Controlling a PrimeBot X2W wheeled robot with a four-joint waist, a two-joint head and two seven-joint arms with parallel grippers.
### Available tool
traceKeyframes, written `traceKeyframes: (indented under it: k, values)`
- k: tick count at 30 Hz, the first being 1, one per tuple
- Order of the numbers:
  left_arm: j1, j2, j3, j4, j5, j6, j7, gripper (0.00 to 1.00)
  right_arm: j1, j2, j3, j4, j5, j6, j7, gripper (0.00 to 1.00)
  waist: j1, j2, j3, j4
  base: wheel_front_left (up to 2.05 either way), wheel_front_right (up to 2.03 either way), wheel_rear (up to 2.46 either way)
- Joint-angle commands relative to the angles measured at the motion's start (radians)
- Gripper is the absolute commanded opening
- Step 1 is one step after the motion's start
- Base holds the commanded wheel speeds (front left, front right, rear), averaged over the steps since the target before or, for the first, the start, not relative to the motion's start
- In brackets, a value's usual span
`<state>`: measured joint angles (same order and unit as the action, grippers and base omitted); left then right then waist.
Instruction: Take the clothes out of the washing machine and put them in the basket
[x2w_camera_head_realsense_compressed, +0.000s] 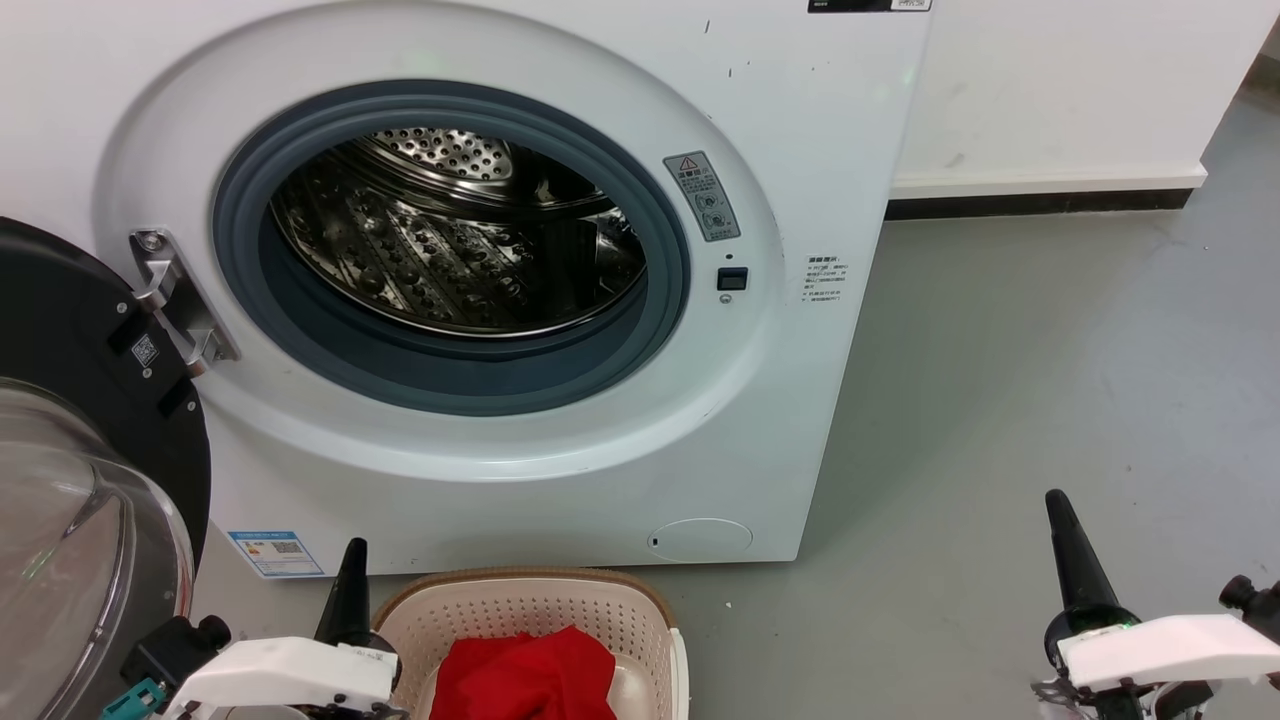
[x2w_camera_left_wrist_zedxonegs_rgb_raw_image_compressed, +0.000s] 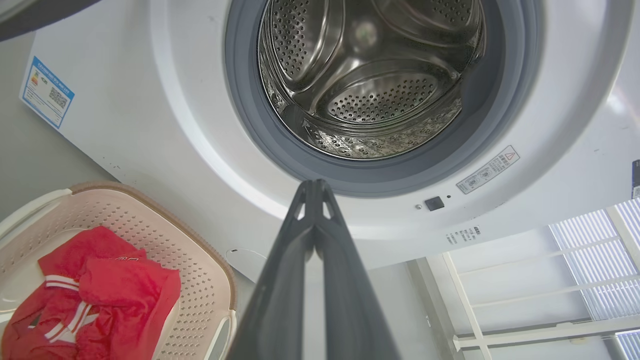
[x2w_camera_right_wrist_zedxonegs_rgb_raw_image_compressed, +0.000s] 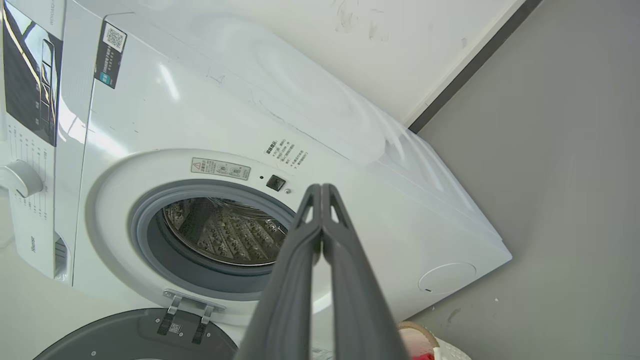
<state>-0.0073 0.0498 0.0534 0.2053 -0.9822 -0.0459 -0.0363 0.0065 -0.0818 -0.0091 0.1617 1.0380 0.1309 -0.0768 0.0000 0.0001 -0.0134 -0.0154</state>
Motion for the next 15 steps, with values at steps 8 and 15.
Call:
traceKeyframes:
  k: [8, 15]
  values:
    - [-0.037, 0.001, 0.013, 0.001, -0.111, -0.02, 0.027, 0.0, -0.04, -0.007, -0.011, 0.008, 0.111, 0.0, 0.025, 0.0, 0.0, -0.0001, 0.002, 0.002, 0.0, 0.0, 0.0]
    - [-0.049, 0.001, 0.021, 0.006, -0.187, -0.029, 0.045, 0.0, -0.051, -0.006, -0.018, 0.018, 0.184, 0.0, 0.045, 0.0, 0.0, -0.0001, 0.004, 0.003, 0.0, 0.0, 0.0]
